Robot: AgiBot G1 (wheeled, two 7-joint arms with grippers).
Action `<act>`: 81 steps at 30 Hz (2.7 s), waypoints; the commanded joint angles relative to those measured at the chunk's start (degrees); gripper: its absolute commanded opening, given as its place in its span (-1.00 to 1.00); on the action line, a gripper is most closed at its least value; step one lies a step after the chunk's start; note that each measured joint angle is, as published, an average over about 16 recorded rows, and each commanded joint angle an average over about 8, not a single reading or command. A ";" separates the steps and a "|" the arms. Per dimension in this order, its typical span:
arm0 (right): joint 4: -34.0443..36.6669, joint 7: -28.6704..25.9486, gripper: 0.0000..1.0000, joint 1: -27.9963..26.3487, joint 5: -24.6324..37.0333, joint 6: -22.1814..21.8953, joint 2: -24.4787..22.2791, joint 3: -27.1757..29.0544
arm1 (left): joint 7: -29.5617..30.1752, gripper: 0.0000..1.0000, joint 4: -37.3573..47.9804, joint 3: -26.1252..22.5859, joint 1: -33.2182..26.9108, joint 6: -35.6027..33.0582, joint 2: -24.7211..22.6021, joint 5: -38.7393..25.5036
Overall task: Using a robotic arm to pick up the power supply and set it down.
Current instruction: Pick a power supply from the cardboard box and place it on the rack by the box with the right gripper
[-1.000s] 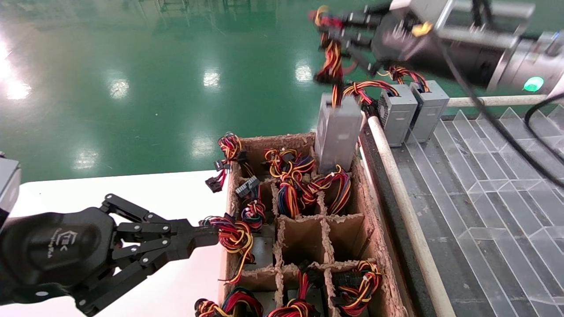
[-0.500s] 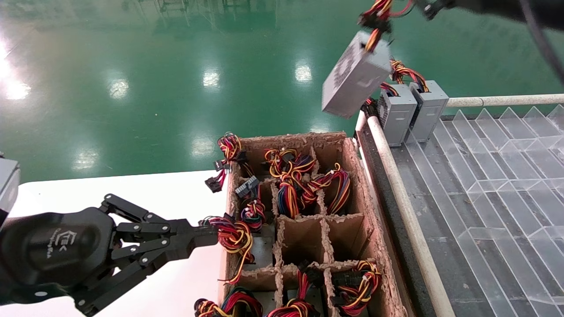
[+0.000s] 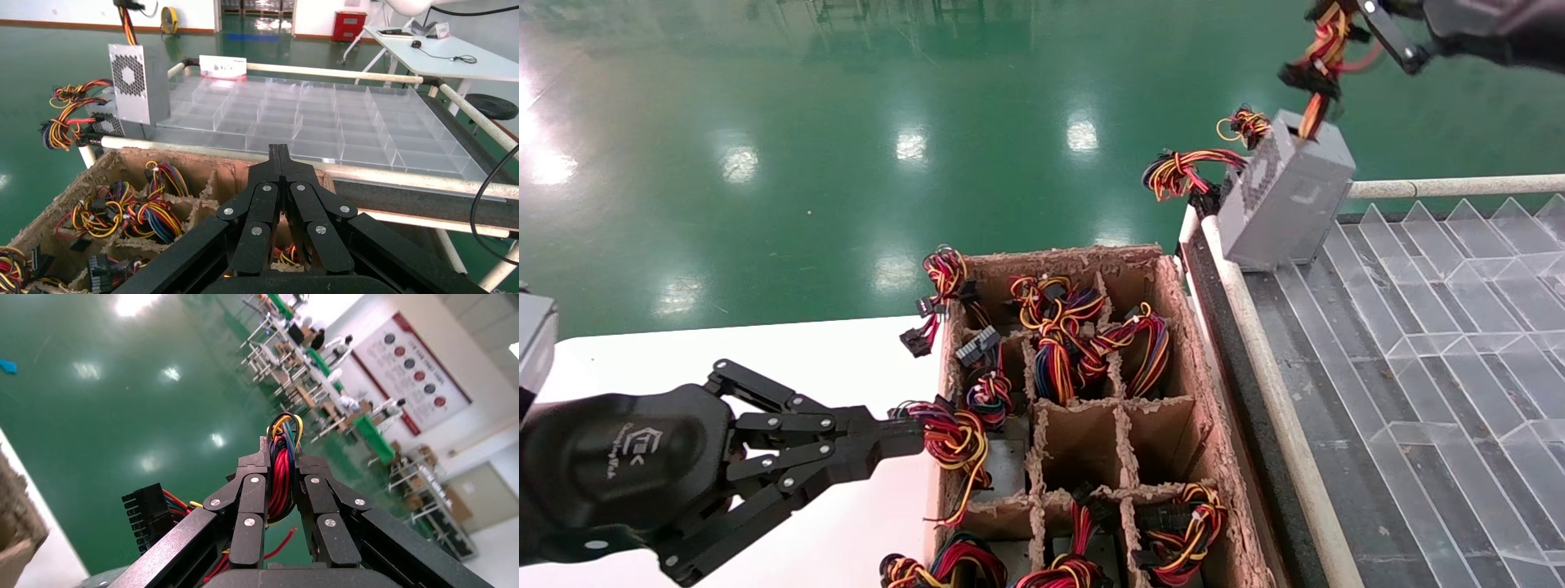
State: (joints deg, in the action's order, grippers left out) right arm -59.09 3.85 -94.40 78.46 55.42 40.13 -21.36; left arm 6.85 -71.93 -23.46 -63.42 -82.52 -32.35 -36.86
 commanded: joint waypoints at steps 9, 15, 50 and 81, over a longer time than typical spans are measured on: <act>4.74 -0.21 -1.00 2.37 0.40 -0.89 -1.06 -0.04 | 0.00 -1.00 0.00 0.00 0.00 0.00 0.00 0.00; 10.21 2.80 -1.00 1.17 0.24 -0.55 0.53 -0.06 | 0.00 -1.00 0.00 0.00 0.00 0.00 0.00 0.00; 31.07 17.66 -1.00 -3.24 -0.95 3.18 10.72 -1.12 | 0.00 -1.00 0.00 -0.01 0.00 0.00 0.00 0.01; 42.18 22.89 1.00 -7.33 -2.56 6.01 13.22 -0.29 | -0.01 -1.00 0.00 -0.01 0.00 0.00 0.00 0.01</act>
State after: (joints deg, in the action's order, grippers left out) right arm -17.08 26.76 -101.68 75.78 61.45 53.38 -21.57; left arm 6.85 -71.93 -23.48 -63.43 -82.51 -32.35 -36.85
